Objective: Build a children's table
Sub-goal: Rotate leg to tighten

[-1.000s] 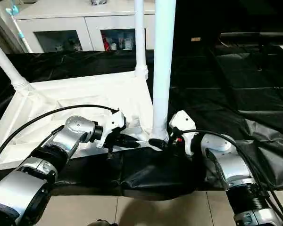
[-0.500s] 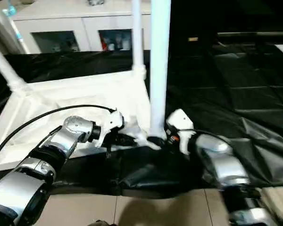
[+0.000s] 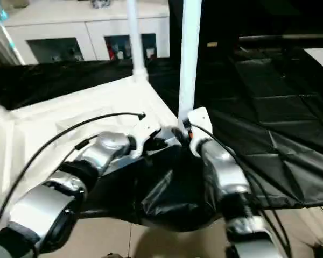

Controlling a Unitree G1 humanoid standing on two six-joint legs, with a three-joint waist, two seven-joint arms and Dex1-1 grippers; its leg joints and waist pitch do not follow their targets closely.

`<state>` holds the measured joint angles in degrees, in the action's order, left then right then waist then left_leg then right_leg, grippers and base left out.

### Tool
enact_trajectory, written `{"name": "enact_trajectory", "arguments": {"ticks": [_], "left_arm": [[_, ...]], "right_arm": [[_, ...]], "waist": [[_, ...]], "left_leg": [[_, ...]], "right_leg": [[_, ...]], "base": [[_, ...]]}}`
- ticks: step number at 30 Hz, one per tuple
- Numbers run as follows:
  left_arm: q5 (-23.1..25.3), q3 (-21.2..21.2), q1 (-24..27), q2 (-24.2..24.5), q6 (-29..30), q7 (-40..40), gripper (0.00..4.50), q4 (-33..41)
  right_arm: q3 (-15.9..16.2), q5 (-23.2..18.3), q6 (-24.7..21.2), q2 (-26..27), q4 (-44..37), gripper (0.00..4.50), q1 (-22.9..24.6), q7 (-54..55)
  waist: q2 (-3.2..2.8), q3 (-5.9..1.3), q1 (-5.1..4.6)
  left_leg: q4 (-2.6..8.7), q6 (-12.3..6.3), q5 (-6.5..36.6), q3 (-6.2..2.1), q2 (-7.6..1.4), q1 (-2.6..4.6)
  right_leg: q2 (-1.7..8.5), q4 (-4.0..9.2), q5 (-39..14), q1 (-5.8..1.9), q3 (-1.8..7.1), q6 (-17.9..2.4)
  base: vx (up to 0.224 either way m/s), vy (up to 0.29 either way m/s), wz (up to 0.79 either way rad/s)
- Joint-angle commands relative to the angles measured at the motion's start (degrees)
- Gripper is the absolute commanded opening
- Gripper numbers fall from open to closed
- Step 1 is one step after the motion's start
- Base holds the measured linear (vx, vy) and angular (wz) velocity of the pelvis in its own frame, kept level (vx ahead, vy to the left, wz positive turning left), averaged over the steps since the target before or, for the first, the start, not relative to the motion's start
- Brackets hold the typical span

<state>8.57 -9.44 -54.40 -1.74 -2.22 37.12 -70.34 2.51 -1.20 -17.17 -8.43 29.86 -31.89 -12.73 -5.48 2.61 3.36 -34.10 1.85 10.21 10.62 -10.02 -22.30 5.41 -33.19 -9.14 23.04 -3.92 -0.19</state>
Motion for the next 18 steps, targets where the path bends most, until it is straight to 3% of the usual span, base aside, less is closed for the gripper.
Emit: {"name": "enact_trajectory", "arguments": {"ticks": [1, 4, 8, 10, 12, 15, 17, 18], "left_arm": [[-1.30, 1.43, -2.05, -1.29, 0.20, -4.06, 0.00, 0.21], [-1.20, 1.66, -2.63, -1.53, 0.30, -5.06, 0.00, -0.46], [-0.78, 1.62, -2.61, -0.96, 0.10, -4.29, 0.00, -0.94], [-0.54, 1.53, -2.30, -0.60, -0.12, -3.55, 0.00, -1.18], [-0.30, 1.29, -2.02, -0.32, -0.70, -2.67, 0.00, -1.28], [-0.12, 1.18, -1.84, -0.15, -1.02, -2.04, 0.00, -1.30], [0.09, 1.07, -1.70, 0.19, -1.27, -1.90, 0.00, -1.35], [0.09, 1.07, -1.70, 0.19, -1.27, -1.90, 0.00, -1.35]], "right_arm": [[1.38, 0.55, -1.95, 2.82, 3.68, 2.56, -0.20, 2.02], [1.70, 1.68, -1.37, 4.15, 4.91, 2.56, -1.49, 3.30], [1.29, 1.52, 0.69, 4.74, 4.68, 2.56, -1.79, 3.07], [0.15, 0.07, 1.73, 4.21, 3.71, 3.26, -1.52, 1.82], [-0.33, -1.41, 1.92, 2.50, 1.50, 3.28, -0.80, -1.45], [-0.40, -3.06, 0.97, 0.47, -1.47, 3.67, 0.39, -6.28], [1.48, -5.22, -0.62, -5.44, -8.93, 3.72, 4.34, -16.55], [1.48, -5.22, -0.62, -5.44, -8.93, 3.72, 4.34, -16.55]], "waist": [[1.21, -4.43, -0.21], [1.30, -4.40, -0.29], [1.53, -4.23, -0.19], [1.64, -4.26, -0.19], [1.59, -4.25, -0.16], [1.91, -4.29, 0.14], [1.95, -4.26, 0.41], [1.64, -4.34, 0.56]], "left_leg": [[3.52, -5.53, 7.56, -1.14, -2.22, 0.87], [3.46, -6.35, 7.58, -1.10, -2.20, 0.81], [3.62, -6.18, 9.10, -1.04, -2.30, 1.00], [3.62, -6.32, 8.76, -1.06, -2.31, 0.96], [3.61, -6.67, 8.57, -1.05, -2.34, 0.96], [3.37, -8.08, 7.53, -0.94, -2.34, 0.82], [3.28, -8.82, 6.80, -0.96, -2.43, 0.73], [3.21, -9.01, 6.83, -1.01, -2.46, 0.83]], "right_leg": [[3.20, 3.33, -8.63, -3.02, 1.66, -13.63], [3.26, 3.27, -7.58, -3.16, 1.67, -13.98], [3.38, 3.61, -10.54, -3.10, 1.71, -13.40], [3.33, 3.53, -10.03, -3.14, 1.74, -13.31], [3.36, 3.47, -9.50, -3.17, 1.77, -13.43], [3.40, 3.27, -7.84, -3.40, 1.75, -13.55], [3.31, 3.20, -7.10, -3.52, 1.75, -13.13], [3.30, 3.12, -6.93, -3.56, 1.70, -12.93]], "base": [[0.000, 0.000, 0.00], [0.000, 0.000, 0.00], [0.000, 0.000, 0.00], [0.000, 0.000, 0.00], [0.000, 0.000, 0.00], [0.000, 0.000, 0.00], [0.000, 0.000, 0.00], [0.000, 0.000, 0.00]]}}
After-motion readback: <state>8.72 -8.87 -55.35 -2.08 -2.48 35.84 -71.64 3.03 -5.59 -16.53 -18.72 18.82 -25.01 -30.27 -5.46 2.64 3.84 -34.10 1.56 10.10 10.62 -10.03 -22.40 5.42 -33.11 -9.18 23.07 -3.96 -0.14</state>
